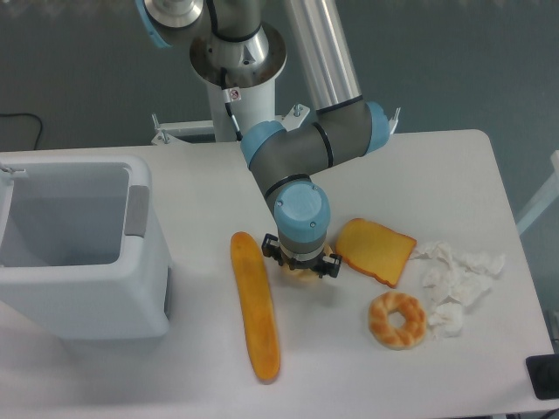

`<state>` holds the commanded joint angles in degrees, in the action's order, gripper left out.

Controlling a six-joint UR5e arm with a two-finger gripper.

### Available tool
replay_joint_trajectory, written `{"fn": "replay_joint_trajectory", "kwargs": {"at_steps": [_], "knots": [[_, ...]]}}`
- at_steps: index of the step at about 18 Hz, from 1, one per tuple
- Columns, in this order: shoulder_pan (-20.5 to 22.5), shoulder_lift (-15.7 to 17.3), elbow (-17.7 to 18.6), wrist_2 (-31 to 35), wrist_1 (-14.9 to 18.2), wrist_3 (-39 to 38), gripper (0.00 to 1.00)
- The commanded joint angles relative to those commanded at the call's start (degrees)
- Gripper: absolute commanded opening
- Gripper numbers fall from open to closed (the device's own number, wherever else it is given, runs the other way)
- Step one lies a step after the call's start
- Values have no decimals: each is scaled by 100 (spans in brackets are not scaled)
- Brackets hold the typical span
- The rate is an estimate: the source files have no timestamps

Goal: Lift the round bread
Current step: 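Lift the gripped round bun up off the table, then carry the held bun toward the orange toast slice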

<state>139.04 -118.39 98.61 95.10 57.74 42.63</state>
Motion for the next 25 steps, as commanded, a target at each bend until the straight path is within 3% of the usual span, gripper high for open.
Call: {"fn": "replay_joint_trajectory", "kwargs": {"at_steps": [1, 2, 6, 11, 16, 19, 25], "knots": [[0, 0, -9, 0, 0, 17, 18], [9, 17, -26, 0, 0, 35, 13], [9, 26, -53, 0, 0, 53, 0], [35, 79, -184, 0, 26, 70, 0], [88, 404, -834, -262, 70, 70, 0], [254, 571, -1002, -562, 79, 123, 0], [545, 1159, -1081, -1081, 237, 1773, 0]]}}
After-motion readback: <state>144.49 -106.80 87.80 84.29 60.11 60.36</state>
